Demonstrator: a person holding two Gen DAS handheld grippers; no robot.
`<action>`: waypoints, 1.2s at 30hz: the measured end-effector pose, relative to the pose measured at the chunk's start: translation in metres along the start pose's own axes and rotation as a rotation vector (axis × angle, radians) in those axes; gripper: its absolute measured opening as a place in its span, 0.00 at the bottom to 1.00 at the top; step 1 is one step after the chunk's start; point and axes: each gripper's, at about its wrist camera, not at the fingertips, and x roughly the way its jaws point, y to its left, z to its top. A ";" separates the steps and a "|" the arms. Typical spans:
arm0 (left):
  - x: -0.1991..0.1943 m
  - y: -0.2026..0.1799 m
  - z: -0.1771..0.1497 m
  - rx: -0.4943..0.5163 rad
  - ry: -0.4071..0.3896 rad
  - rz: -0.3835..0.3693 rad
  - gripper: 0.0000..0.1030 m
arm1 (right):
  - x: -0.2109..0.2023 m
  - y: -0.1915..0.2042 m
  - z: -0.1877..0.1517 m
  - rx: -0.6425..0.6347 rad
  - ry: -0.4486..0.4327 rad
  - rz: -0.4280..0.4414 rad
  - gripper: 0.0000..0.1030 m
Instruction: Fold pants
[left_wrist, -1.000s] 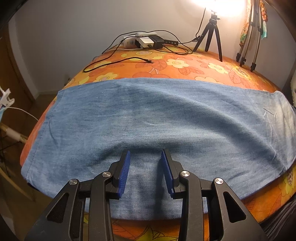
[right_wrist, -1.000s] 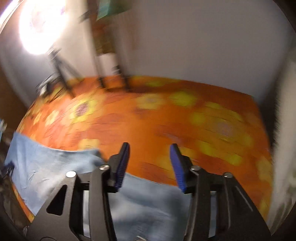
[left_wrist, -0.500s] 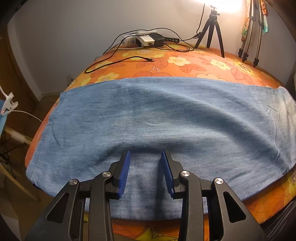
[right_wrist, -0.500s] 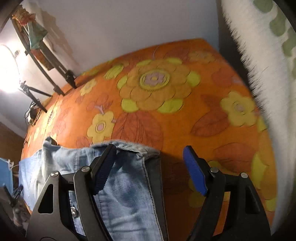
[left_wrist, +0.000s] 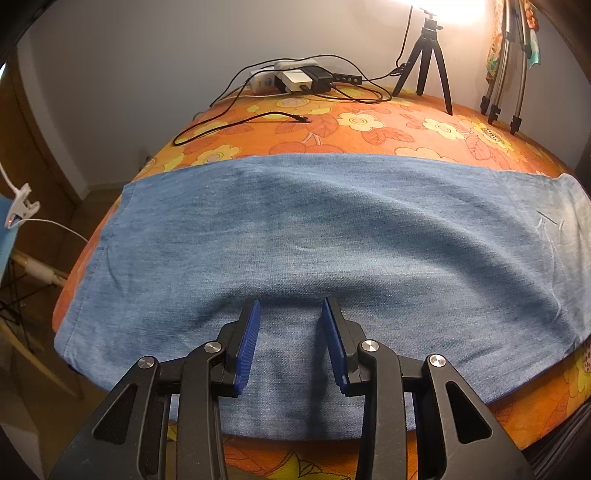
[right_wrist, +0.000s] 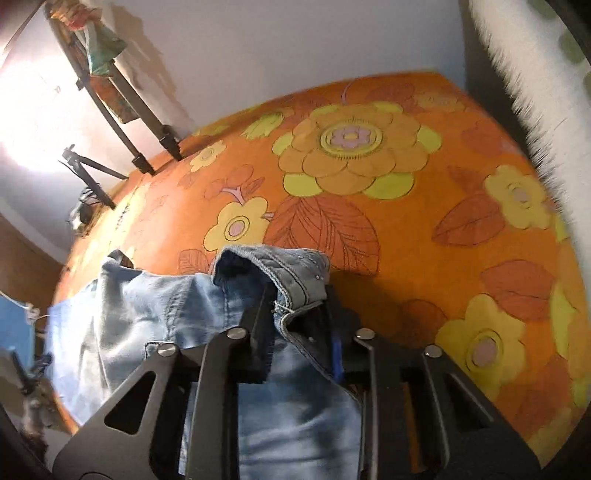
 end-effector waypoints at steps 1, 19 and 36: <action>0.000 0.000 0.000 0.003 0.000 0.001 0.33 | -0.012 0.004 -0.001 -0.005 -0.035 -0.031 0.18; -0.004 0.001 -0.001 0.004 -0.006 -0.046 0.32 | -0.069 0.008 -0.003 0.009 -0.051 -0.256 0.42; -0.077 0.105 -0.056 -0.250 -0.088 -0.025 0.39 | -0.090 0.228 -0.082 -0.414 0.028 0.064 0.46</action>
